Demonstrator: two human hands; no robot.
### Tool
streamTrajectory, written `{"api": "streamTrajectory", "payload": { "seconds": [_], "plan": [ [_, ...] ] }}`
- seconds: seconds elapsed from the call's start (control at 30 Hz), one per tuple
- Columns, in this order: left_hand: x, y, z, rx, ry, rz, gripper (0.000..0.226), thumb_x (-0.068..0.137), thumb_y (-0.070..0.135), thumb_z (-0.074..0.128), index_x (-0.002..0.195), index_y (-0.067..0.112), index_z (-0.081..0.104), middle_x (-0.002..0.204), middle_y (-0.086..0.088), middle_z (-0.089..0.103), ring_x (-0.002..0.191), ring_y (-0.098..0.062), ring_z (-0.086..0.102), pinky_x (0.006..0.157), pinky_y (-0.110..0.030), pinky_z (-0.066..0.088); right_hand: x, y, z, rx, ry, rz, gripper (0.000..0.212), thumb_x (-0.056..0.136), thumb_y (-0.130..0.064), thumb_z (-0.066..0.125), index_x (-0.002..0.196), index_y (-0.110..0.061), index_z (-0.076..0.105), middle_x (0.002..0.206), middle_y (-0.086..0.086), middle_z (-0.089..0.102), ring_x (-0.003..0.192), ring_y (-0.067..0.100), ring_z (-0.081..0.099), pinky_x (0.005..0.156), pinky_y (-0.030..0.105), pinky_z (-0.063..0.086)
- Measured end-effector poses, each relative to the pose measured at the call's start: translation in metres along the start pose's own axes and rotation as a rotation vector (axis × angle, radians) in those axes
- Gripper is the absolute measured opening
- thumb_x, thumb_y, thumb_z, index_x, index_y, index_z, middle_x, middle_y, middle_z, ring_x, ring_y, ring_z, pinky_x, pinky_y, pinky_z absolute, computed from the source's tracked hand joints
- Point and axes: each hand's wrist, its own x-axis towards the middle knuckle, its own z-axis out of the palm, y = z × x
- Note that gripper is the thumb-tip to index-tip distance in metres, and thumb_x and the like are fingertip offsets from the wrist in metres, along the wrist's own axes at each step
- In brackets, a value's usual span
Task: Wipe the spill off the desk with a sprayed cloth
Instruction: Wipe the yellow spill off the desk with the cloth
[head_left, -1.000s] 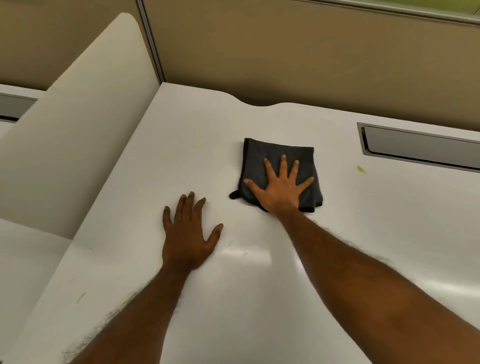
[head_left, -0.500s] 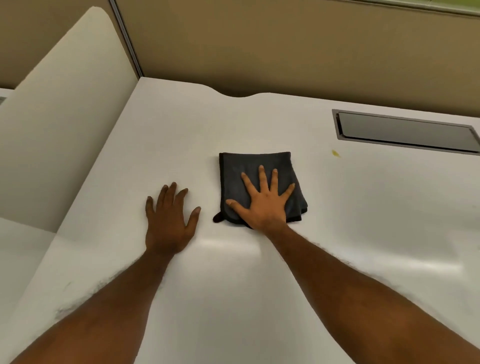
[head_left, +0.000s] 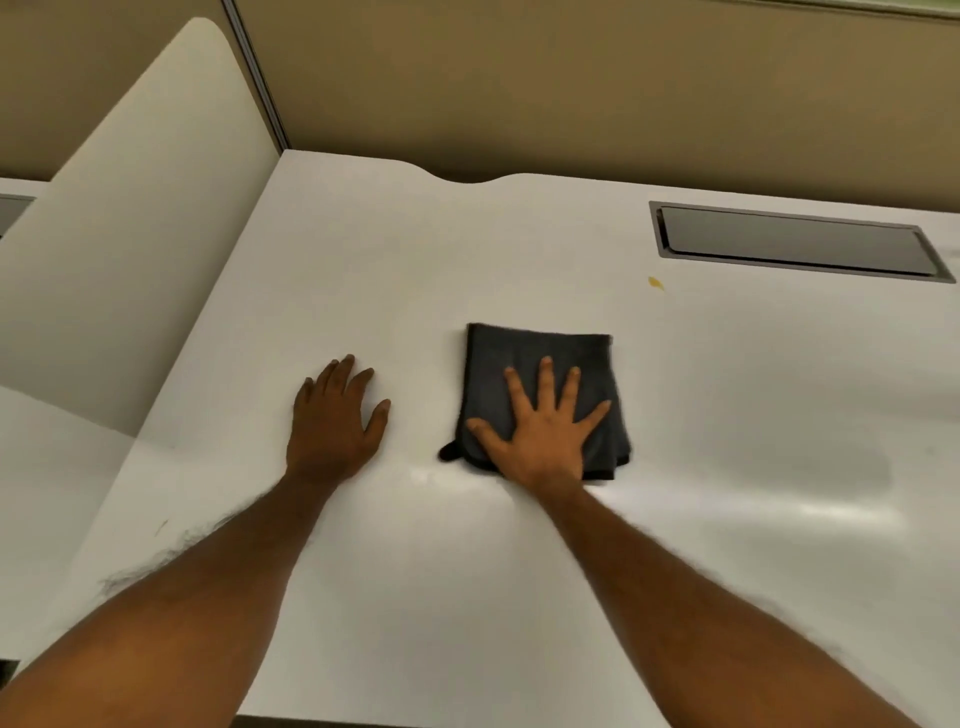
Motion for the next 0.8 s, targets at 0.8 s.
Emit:
{"api": "streamTrajectory", "payload": {
  "seconds": [0.8],
  "plan": [
    [-0.041,-0.036,-0.018,-0.032,0.037,0.052,0.062,0.092,0.051,0.033,0.131,0.009,0.058,0.141,-0.017,0.054,0.131,-0.036,0.049,0.106,-0.053,0.039,-0.102,-0.032,0.024,-0.02,0.041,-0.296,0.085,0.077,-0.092,0.026,0.151,-0.052,0.013,0.167,-0.004,0.003,0.152,0.031,-0.009,0.106,0.078,-0.007]
  ]
}}
